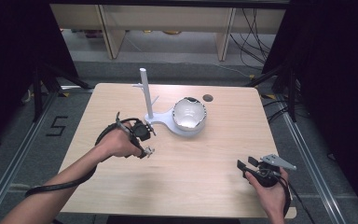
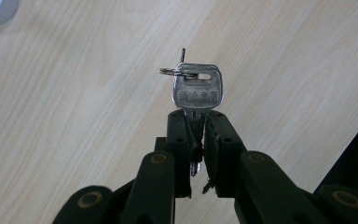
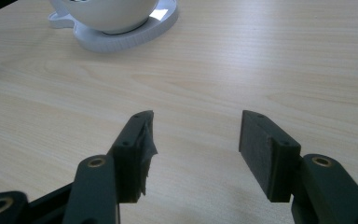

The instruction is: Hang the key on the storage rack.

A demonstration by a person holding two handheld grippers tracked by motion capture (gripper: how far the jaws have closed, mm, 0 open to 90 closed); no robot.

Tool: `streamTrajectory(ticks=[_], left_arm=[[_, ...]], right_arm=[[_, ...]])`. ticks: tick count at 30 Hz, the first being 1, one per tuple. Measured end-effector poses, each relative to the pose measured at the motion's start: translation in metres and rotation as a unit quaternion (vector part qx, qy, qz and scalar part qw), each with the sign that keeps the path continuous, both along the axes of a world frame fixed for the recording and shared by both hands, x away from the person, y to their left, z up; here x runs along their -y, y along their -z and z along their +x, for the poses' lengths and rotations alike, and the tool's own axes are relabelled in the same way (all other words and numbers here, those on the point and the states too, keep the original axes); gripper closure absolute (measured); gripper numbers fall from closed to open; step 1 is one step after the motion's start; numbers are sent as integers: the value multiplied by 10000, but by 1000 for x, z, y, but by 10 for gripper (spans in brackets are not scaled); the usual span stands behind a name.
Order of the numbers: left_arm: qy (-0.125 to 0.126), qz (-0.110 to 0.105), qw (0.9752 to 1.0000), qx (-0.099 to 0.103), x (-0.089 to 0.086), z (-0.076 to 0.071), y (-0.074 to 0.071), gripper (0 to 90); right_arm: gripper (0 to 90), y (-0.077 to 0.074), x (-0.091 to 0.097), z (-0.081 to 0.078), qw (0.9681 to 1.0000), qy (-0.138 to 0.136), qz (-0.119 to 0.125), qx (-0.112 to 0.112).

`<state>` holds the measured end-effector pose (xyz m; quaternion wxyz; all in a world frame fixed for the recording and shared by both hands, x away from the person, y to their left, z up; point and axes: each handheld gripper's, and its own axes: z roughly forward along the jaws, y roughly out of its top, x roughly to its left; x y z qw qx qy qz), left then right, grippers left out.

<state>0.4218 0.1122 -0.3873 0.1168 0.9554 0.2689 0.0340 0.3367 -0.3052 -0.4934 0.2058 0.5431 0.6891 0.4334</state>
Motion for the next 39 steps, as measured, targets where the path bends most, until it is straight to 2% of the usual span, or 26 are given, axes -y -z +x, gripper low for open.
streamTrajectory(ticks=[1, 2, 5, 10, 11, 13, 17, 18, 20, 22, 23, 27, 30, 34, 38, 39], left_arm=[[3, 41, 10000, -2, -1, 1, -1, 802], [-117, -34, 9999, 41, -2, 1, -1, 802], [-128, 41, 9999, 49, -5, 4, -3, 802], [-165, 92, 9998, 60, -8, 6, -6, 802], [-114, 194, 9997, 39, -9, 8, -8, 802], [-122, 199, 9997, 42, -10, 8, -8, 802], [-173, 257, 9994, 124, -14, 11, -12, 802], [-186, 281, 9993, 138, -15, 12, -14, 802], [-197, 289, 9992, 170, -17, 14, -15, 802], [-274, 313, 9990, 181, -19, 16, -18, 802], [-302, 324, 9988, 185, -20, 18, -19, 802], [-421, 321, 9984, 207, -26, 23, -23, 802], [-508, 282, 9981, 217, -31, 26, -22, 802], [-617, 257, 9975, 207, -39, 32, -19, 802], [-710, 308, 9969, 134, -46, 36, -18, 802], [-754, 307, 9966, 149, -47, 37, -18, 802]], right_arm=[[456, 0, 0, 0, 10000, 10, 7, -8], [456, 0, 0, 0, 10000, -13, 0, -15], [456, -1, 0, -1, 9999, -43, 134, -12], [457, -1, 0, -2, 9999, -38, 150, -42], [457, -1, 0, -1, 9999, -38, 130, -9], [457, -1, 0, -1, 9999, -32, 133, -12], [457, -1, -1, -2, 9999, -6, 94, -57], [457, -1, -1, -2, 9999, -35, 157, -61], [458, 0, -1, -1, 9999, -30, 149, 17], [458, 0, -1, -1, 9998, -36, 173, 34], [458, 0, 0, 0, 10000, -48, -19, 17], [458, -1, -1, -1, 9999, -6, 93, -66], [458, 0, 0, 0, 10000, -47, 9, 23], [458, -1, -1, -1, 10000, -3, 75, -60], [458, -2, 0, -2, 9999, -16, 140, -66], [458, -1, 0, -1, 9999, -26, 142, 32]])
